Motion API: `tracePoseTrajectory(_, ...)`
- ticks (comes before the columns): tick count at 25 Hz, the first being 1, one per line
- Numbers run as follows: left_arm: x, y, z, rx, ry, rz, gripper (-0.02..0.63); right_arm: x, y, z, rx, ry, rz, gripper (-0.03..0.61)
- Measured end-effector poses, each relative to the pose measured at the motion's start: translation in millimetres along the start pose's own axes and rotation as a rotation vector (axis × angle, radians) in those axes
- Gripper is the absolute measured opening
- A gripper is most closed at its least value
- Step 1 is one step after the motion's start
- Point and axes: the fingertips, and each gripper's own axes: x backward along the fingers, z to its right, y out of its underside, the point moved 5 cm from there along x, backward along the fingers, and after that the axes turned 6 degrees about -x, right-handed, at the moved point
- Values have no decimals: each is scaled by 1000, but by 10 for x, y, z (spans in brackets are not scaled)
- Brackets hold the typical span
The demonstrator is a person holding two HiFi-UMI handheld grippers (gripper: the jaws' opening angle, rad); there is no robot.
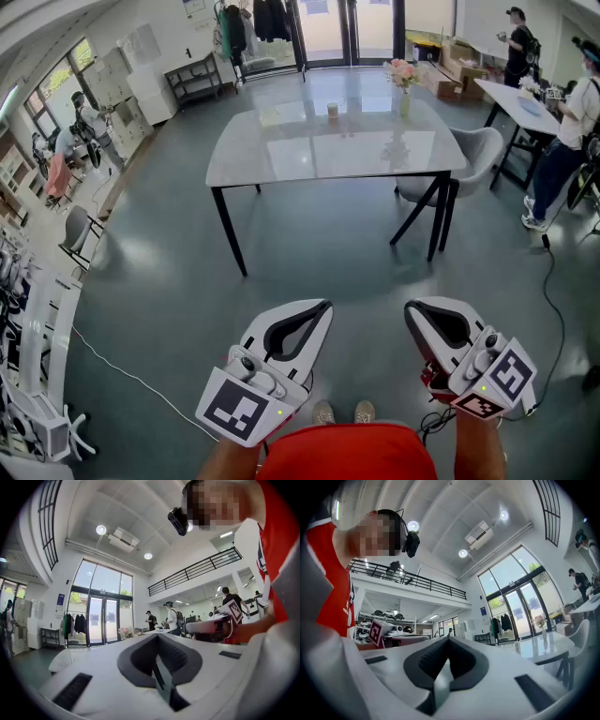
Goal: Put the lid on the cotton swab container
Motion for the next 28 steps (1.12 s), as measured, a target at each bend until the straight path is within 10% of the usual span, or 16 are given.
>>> tracePoseTrajectory(28, -761, -147, -348, -47, -137, 75, 23, 36, -342, 1002, -28, -46, 31, 8)
